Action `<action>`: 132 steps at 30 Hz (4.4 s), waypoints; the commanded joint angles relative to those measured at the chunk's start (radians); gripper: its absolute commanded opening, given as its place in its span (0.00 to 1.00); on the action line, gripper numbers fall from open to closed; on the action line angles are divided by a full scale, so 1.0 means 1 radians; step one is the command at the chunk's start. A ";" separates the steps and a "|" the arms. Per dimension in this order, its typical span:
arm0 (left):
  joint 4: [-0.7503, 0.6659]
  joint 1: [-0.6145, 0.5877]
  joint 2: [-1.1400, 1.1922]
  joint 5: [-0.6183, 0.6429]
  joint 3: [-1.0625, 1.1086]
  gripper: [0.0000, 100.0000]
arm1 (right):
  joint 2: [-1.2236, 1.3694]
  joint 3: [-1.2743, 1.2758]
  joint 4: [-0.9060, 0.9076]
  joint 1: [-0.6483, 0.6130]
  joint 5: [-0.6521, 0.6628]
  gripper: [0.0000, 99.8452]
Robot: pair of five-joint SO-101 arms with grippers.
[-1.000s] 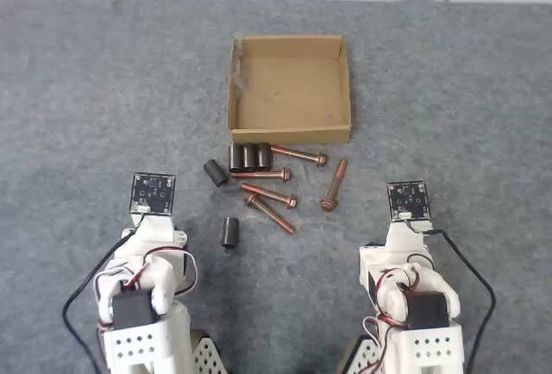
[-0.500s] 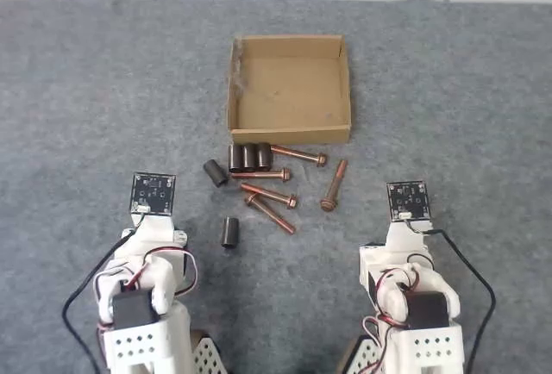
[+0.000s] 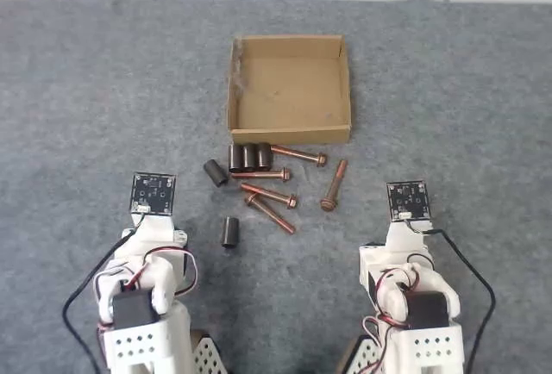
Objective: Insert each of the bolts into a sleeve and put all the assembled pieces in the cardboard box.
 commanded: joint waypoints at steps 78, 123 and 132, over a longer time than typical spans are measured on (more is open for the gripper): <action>-0.078 -0.311 -0.021 0.003 -0.176 0.01 | 0.753 -0.520 -0.383 -0.579 -0.071 0.01; -0.489 -0.282 1.039 0.003 -0.461 0.01 | 1.998 -1.375 -0.375 -0.855 -0.468 0.15; -0.491 -0.282 1.039 0.003 -0.461 0.01 | 2.018 -1.392 -0.383 -0.852 -0.468 0.15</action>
